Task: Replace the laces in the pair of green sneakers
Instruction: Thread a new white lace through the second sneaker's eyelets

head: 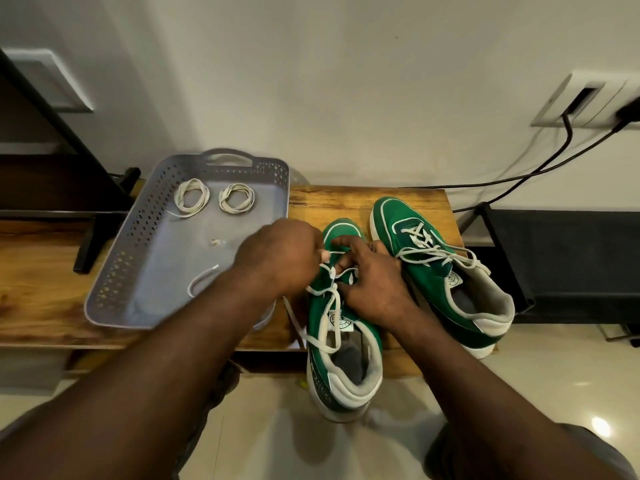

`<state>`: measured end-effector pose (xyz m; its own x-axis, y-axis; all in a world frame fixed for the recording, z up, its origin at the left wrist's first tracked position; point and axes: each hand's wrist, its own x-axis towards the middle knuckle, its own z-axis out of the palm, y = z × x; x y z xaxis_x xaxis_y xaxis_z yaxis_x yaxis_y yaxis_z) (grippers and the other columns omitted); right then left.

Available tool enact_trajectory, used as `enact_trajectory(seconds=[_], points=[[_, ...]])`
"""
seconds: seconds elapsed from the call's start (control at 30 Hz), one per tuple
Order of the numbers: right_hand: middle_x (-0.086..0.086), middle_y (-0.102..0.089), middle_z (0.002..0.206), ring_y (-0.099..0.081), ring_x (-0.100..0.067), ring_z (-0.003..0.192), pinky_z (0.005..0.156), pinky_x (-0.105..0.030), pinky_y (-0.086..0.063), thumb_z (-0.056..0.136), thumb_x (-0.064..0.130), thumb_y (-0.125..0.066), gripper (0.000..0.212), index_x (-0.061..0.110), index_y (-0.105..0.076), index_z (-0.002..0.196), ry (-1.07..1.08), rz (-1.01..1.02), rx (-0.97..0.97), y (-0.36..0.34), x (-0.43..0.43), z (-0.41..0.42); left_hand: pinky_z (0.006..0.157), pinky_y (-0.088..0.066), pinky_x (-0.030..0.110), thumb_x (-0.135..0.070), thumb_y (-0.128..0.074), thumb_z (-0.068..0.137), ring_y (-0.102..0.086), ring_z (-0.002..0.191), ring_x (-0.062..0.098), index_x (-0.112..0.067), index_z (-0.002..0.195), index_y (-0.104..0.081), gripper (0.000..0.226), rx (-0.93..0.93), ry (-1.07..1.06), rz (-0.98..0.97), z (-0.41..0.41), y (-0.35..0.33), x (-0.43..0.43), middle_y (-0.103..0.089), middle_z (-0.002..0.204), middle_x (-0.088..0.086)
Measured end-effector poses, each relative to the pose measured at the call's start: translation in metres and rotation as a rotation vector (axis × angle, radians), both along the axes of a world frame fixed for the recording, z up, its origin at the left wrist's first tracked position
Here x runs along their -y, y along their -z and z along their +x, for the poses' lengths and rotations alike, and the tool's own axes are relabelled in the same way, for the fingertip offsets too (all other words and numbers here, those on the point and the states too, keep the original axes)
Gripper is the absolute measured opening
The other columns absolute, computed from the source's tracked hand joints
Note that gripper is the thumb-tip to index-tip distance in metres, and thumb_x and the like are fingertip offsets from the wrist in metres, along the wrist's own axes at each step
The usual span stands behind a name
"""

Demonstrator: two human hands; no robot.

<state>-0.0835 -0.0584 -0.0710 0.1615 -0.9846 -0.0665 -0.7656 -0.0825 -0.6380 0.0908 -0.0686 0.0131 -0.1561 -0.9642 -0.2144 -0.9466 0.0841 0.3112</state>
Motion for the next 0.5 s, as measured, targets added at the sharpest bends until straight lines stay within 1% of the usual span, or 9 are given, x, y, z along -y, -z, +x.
enact_trajectory(seconds=[0.07, 0.13, 0.17, 0.23, 0.3, 0.33, 0.37, 0.4, 0.5], points=[[0.024, -0.069, 0.098, -0.04, -0.011, 0.133, 0.116, -0.057, -0.03, 0.082, 0.026, -0.081, 0.074, 0.04, -0.046, 0.146, -0.009, -0.001, -0.003, 0.002, 0.001, 0.0, 0.072, -0.057, 0.036, -0.035, -0.068, 0.097, -0.066, 0.083, 0.021, -0.028, 0.106, -0.075, 0.014, 0.119, 0.029, 0.069, -0.015, 0.012, -0.002, -0.068, 0.094, 0.0], [0.025, -0.069, 0.096, -0.042, -0.011, 0.131, 0.114, -0.058, -0.032, 0.081, 0.027, -0.081, 0.074, 0.04, -0.046, 0.145, -0.022, -0.014, -0.004, 0.004, 0.0, -0.002, 0.072, -0.057, 0.037, -0.032, -0.069, 0.096, -0.066, 0.081, 0.021, -0.023, 0.105, -0.073, 0.013, 0.137, 0.015, 0.085, -0.019, 0.014, 0.0, -0.066, 0.091, 0.001], [0.025, -0.068, 0.095, -0.043, -0.01, 0.128, 0.113, -0.058, -0.034, 0.081, 0.029, -0.082, 0.073, 0.041, -0.047, 0.144, -0.025, -0.02, -0.002, 0.005, 0.001, -0.002, 0.074, -0.057, 0.037, -0.032, -0.068, 0.098, -0.066, 0.082, 0.021, -0.021, 0.103, -0.074, 0.013, 0.063, -0.019, 0.066, -0.016, 0.011, 0.003, -0.067, 0.09, 0.002], [0.026, -0.066, 0.094, -0.045, -0.008, 0.121, 0.11, -0.058, -0.039, 0.081, 0.03, -0.084, 0.069, 0.043, -0.049, 0.14, -0.016, -0.028, 0.03, 0.006, 0.002, -0.002, 0.076, -0.056, 0.036, -0.025, -0.068, 0.099, -0.067, 0.083, 0.022, -0.015, 0.096, -0.075, 0.012, -0.237, -0.165, 0.006, -0.004, -0.004, 0.011, -0.071, 0.092, 0.004], [0.029, -0.067, 0.093, -0.048, -0.007, 0.118, 0.107, -0.057, -0.043, 0.08, 0.028, -0.085, 0.067, 0.046, -0.052, 0.136, 0.013, -0.054, 0.104, 0.004, 0.003, -0.002, 0.074, -0.055, 0.034, -0.019, -0.07, 0.099, -0.067, 0.081, 0.02, -0.012, 0.086, -0.075, 0.015, -0.565, -0.356, -0.023, 0.013, -0.022, 0.014, -0.072, 0.089, 0.003], [0.03, -0.068, 0.093, -0.05, -0.006, 0.116, 0.106, -0.056, -0.044, 0.08, 0.028, -0.086, 0.066, 0.046, -0.052, 0.134, 0.026, -0.063, 0.14, 0.003, 0.004, -0.001, 0.074, -0.056, 0.035, -0.02, -0.07, 0.099, -0.066, 0.079, 0.02, -0.014, 0.082, -0.074, 0.019, -0.642, -0.409, -0.038, 0.02, -0.025, 0.012, -0.072, 0.085, 0.002], [0.029, -0.068, 0.095, -0.051, -0.006, 0.116, 0.105, -0.055, -0.045, 0.08, 0.028, -0.086, 0.066, 0.046, -0.053, 0.133, 0.038, -0.063, 0.17, 0.002, 0.004, 0.001, 0.077, -0.057, 0.038, -0.023, -0.07, 0.1, -0.065, 0.077, 0.021, -0.016, 0.079, -0.074, 0.022, -0.635, -0.417, -0.057, 0.026, -0.025, 0.01, -0.07, 0.08, 0.002], [0.027, -0.068, 0.096, -0.052, -0.007, 0.115, 0.105, -0.053, -0.045, 0.08, 0.028, -0.087, 0.066, 0.045, -0.053, 0.133, 0.047, -0.056, 0.193, 0.0, 0.004, 0.002, 0.08, -0.058, 0.04, -0.025, -0.07, 0.1, -0.065, 0.077, 0.022, -0.017, 0.078, -0.073, 0.023, -0.559, -0.392, -0.069, 0.031, -0.022, 0.009, -0.069, 0.078, 0.002], [0.025, -0.063, 0.103, -0.056, -0.009, 0.113, 0.103, -0.051, -0.049, 0.077, 0.03, -0.09, 0.07, 0.043, -0.052, 0.133, 0.059, -0.062, 0.195, -0.001, 0.002, 0.008, 0.083, -0.058, 0.042, -0.029, -0.067, 0.098, -0.066, 0.086, 0.026, -0.02, 0.083, -0.071, 0.017, -0.193, -0.232, -0.027, 0.035, -0.006, 0.007, -0.07, 0.087, 0.003]])
